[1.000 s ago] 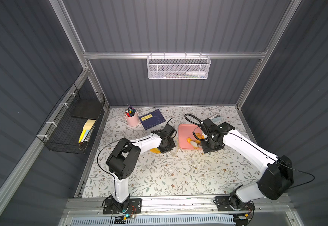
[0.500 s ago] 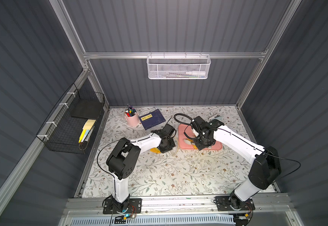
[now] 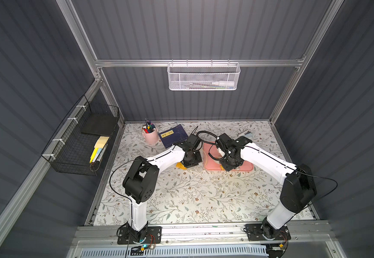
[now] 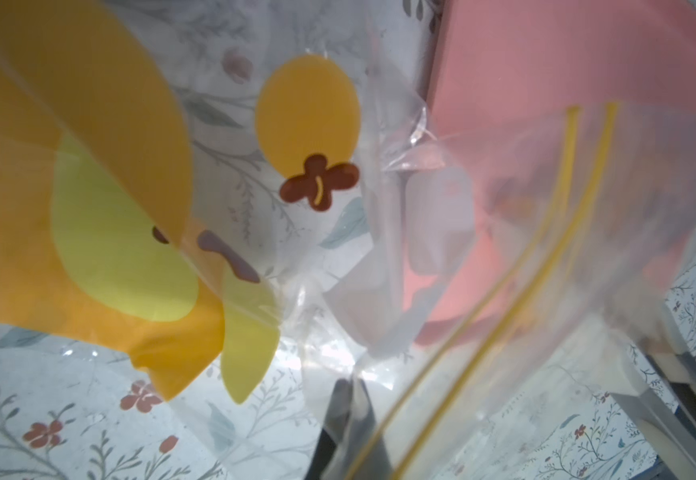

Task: Put the cookies into a resealable bag to prevent moisture
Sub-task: Pick up the cookie from the tray.

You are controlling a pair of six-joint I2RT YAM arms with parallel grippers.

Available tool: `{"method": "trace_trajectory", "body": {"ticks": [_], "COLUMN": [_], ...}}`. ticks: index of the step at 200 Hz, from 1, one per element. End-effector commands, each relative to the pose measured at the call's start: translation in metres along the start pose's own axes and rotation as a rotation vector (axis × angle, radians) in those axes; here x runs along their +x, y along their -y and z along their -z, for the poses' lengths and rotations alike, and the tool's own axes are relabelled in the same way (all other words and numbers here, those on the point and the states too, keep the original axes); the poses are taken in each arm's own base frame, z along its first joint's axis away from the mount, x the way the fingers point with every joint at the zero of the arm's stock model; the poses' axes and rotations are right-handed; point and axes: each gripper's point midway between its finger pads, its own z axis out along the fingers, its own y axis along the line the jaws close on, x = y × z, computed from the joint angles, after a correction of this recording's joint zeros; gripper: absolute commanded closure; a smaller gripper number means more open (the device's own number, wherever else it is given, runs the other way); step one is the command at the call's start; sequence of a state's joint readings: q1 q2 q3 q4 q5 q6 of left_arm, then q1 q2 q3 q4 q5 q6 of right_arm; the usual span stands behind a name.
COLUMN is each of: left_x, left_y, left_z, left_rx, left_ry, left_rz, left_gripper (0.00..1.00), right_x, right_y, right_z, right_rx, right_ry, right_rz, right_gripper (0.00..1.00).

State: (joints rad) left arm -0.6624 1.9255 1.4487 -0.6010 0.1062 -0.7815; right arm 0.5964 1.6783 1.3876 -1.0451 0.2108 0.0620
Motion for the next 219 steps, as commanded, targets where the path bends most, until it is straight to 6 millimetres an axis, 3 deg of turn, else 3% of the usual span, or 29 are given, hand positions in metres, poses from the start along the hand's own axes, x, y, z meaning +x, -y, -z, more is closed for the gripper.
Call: {"method": "trace_trajectory", "body": {"ticks": [1, 22, 64, 182, 219], "left_x": [0.007, 0.006, 0.003, -0.001, -0.003], "left_y": [-0.011, -0.014, -0.016, -0.016, -0.014], "left_z": [-0.002, -0.001, 0.001, 0.003, 0.001], "left_rx": [-0.053, -0.067, -0.078, -0.079, -0.067], "left_ry": [-0.063, -0.074, -0.079, -0.076, -0.078], "left_rz": [-0.056, -0.072, -0.085, -0.085, -0.081], "left_gripper": [1.0, 1.0, 1.0, 1.0, 1.0], "right_x": [0.004, 0.006, 0.01, 0.009, 0.004], "right_y": [0.005, 0.009, 0.016, -0.005, 0.003], "right_z": [0.003, 0.008, 0.001, -0.009, 0.007], "right_rx": [0.023, 0.042, 0.089, -0.021, -0.009], "right_ry": [0.001, 0.013, -0.011, -0.048, 0.011], "right_rz": [0.013, 0.019, 0.079, 0.134, 0.058], "right_gripper": [0.67, 0.48, 0.46, 0.7, 0.76]}}
